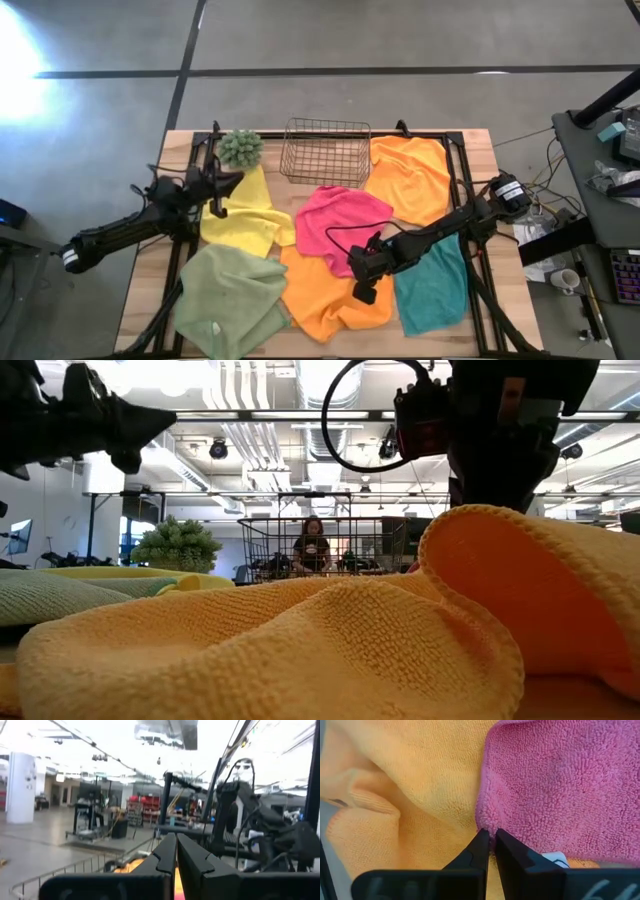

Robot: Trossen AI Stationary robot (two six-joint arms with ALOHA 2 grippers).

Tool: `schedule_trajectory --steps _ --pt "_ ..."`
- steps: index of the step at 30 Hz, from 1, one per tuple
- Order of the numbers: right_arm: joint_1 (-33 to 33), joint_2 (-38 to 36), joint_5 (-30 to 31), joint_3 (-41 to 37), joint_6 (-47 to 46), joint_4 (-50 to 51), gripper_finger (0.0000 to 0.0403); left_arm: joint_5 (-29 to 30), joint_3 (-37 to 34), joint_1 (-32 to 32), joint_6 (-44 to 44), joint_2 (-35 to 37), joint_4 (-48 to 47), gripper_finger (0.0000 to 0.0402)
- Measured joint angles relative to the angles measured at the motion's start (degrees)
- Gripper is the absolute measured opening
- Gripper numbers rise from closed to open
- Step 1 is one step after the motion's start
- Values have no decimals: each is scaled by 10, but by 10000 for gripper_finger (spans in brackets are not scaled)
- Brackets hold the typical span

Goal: Fold microfiber towels
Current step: Fold the pink microfiber towel

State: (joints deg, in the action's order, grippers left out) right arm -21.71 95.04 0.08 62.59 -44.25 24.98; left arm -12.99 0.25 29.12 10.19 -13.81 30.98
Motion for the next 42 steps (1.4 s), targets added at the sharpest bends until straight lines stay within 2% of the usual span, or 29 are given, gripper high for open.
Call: schedule_trajectory --steps 4,8,13,19,23,28,31,34,37,40,42 --pt "0 0 0 0 -14 0 22 -2 0 0 -1 0 43 0" --pt "0 0 0 0 -24 0 22 -4 0 0 -1 -5 46 0" --pt "0 0 0 0 -23 0 22 -40 2 0 0 -29 51 5" --pt "0 0 0 0 -16 -1 22 -57 58 0 2 -86 72 69" --pt "0 0 0 0 -16 -1 22 -59 108 0 43 -135 94 119" --pt "0 0 1 0 -15 -4 22 -110 162 -21 31 -218 85 136" --pt "0 0 1 0 -8 -4 22 -120 191 -53 -27 -257 32 136" --pt "0 0 1 0 -7 -4 22 -111 229 -95 -100 -291 -97 136" --pt "0 0 1 0 -7 -4 22 -72 262 -149 -166 -326 -236 136" --pt "0 0 1 0 -7 -4 22 -15 282 -210 -214 -362 -309 136" --pt "0 0 1 0 -7 -4 22 14 287 -247 -227 -390 -324 136"
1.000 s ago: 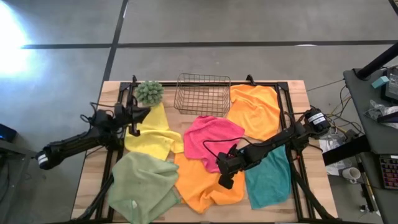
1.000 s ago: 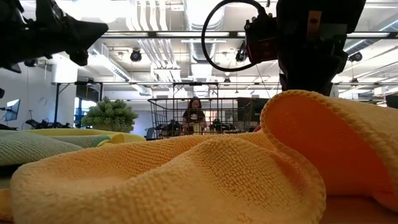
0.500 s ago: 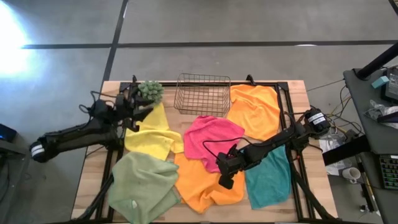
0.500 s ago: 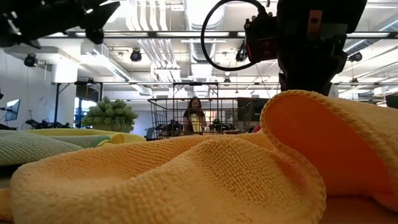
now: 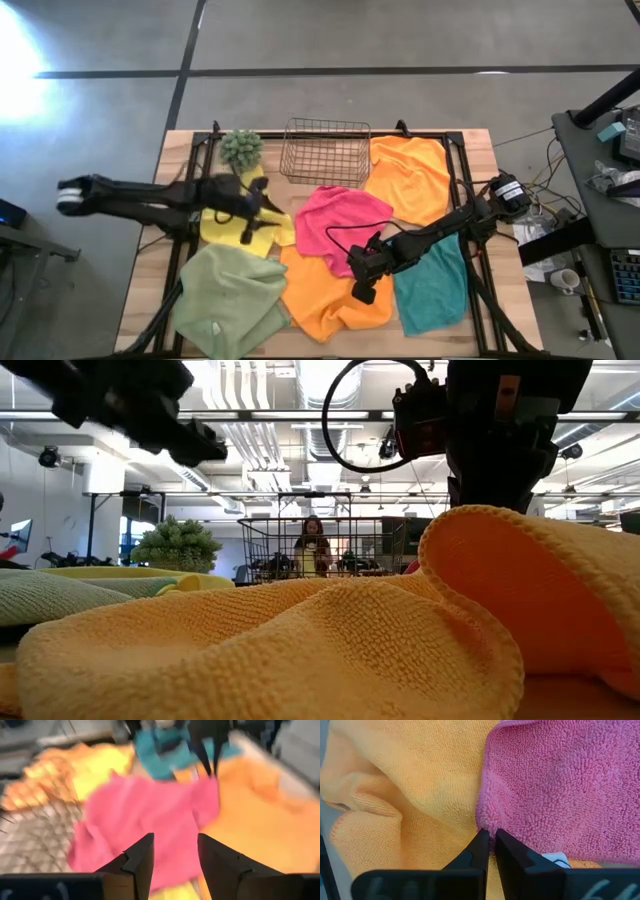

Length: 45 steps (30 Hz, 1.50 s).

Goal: Fold microfiber towels
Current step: Fold the pink microfiber towel

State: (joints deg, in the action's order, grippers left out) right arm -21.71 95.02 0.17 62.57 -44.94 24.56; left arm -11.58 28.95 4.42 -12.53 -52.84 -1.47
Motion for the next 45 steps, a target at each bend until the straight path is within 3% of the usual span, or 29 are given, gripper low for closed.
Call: schedule_trajectory --steps 9,15,24,30,35,45 --pt "0 0 0 0 0 0 22 30 38 -87 1 -143 4 136" --pt "0 0 3 0 16 0 22 29 103 -105 1 -264 4 145" --pt "0 0 14 0 15 0 22 47 197 -110 2 -383 -53 189" --pt "0 0 14 0 15 0 22 49 216 -129 17 -408 -51 192" --pt "0 0 15 0 15 0 22 100 211 -133 32 -419 -57 192" --pt "0 0 15 0 15 0 22 102 211 -134 34 -441 -55 192"
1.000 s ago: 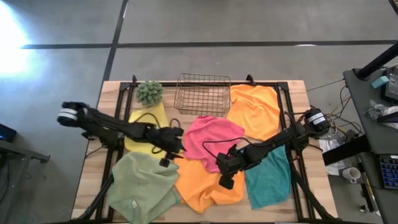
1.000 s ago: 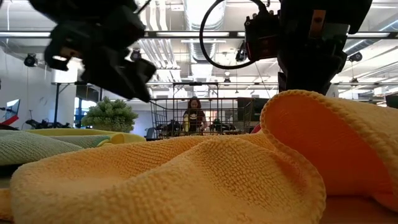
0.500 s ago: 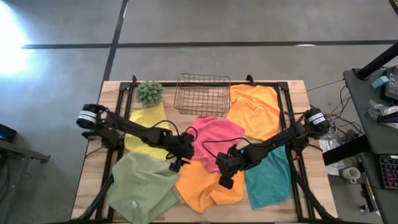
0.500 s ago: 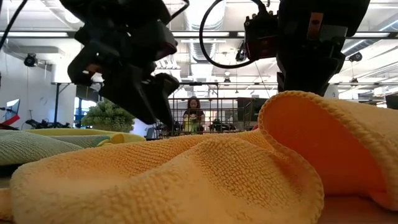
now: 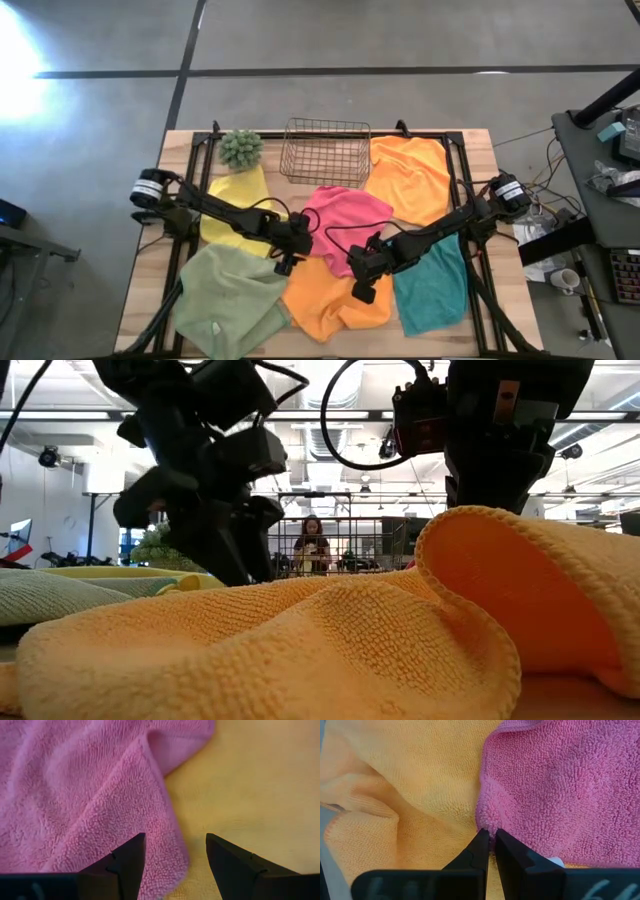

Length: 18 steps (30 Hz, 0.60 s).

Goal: Fold microfiber towels
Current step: Fold the pink microfiber towel

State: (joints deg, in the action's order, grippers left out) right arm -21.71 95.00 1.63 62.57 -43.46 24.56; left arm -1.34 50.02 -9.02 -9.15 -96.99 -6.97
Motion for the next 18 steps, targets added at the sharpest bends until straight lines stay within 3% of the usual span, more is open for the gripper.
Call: schedule_trajectory --steps 11,18 --pt "0 0 0 0 0 0 22 33 -2 4 15 -25 0 191" --pt "0 0 0 0 -2 0 22 65 -4 4 15 -13 -1 148"
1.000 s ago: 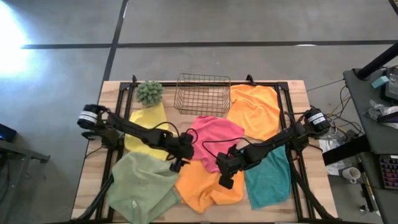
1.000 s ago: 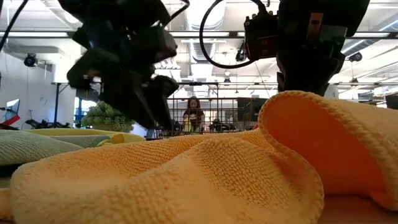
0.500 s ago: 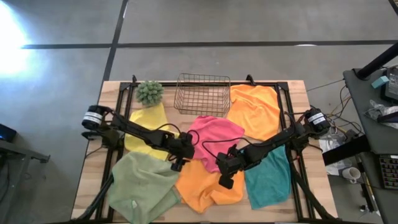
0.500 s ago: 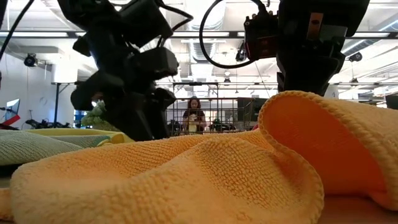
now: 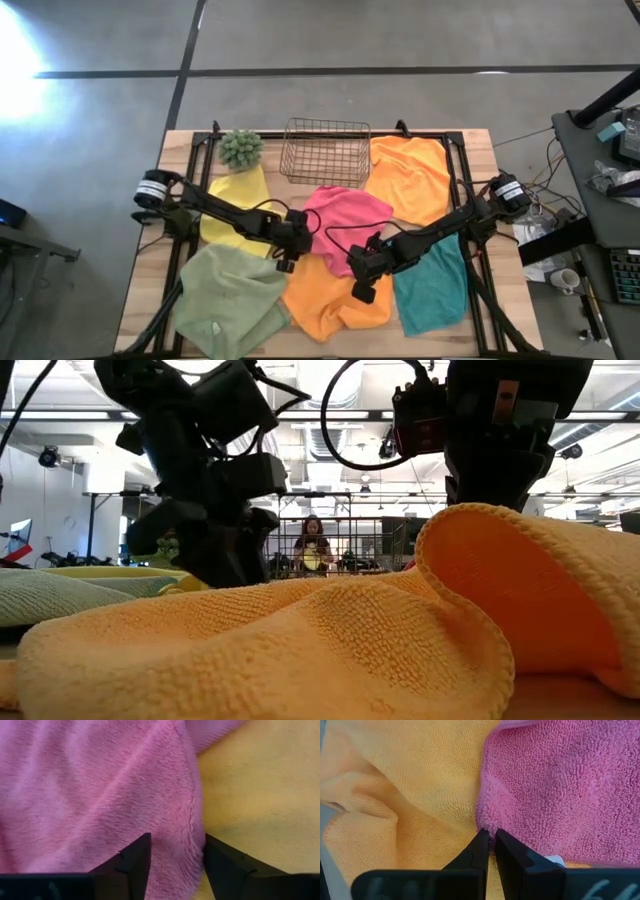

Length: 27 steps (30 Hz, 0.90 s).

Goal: Fold microfiber towels
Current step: Fold the pink microfiber towel

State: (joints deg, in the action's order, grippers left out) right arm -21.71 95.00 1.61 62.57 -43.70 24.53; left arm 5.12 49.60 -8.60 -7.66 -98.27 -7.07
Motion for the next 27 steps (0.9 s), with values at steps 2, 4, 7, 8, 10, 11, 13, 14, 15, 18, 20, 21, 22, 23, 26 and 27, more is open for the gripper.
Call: schedule_trajectory --steps 2,4,7,8,10,11,13,14,15,18,20,21,22,23,26,27 --pt "0 0 0 0 0 0 22 1 0 1 0 3 0 133" --pt "0 0 0 0 0 0 22 1 0 1 0 4 -1 121" --pt "0 0 0 0 0 0 22 1 0 1 0 9 0 110" --pt "0 0 0 0 0 0 22 1 0 1 0 9 0 108" --pt "0 0 0 0 0 0 22 1 0 1 0 9 -1 102" --pt "0 0 0 0 0 0 22 1 0 1 0 9 -1 98" --pt "0 0 -1 0 1 0 22 1 0 1 -1 9 0 88" --pt "0 0 -1 0 1 0 22 1 0 1 -2 9 -1 80" --pt "0 0 0 0 1 0 22 1 0 1 -2 9 -1 72" --pt "0 0 -1 0 1 0 22 1 0 1 -3 13 -2 37" --pt "0 0 -1 0 2 0 23 1 0 1 -9 20 -6 12" --pt "0 0 -1 0 2 0 23 1 0 1 -14 24 -10 7" --pt "0 -1 -3 0 2 0 24 2 0 1 -17 30 -16 5" --pt "0 -2 -4 0 2 0 26 2 0 1 -18 36 -19 5" --pt "0 -12 -5 0 2 0 39 3 0 1 -18 56 -32 3" --pt "0 -18 -5 0 2 1 45 3 -1 1 -18 64 -33 2"
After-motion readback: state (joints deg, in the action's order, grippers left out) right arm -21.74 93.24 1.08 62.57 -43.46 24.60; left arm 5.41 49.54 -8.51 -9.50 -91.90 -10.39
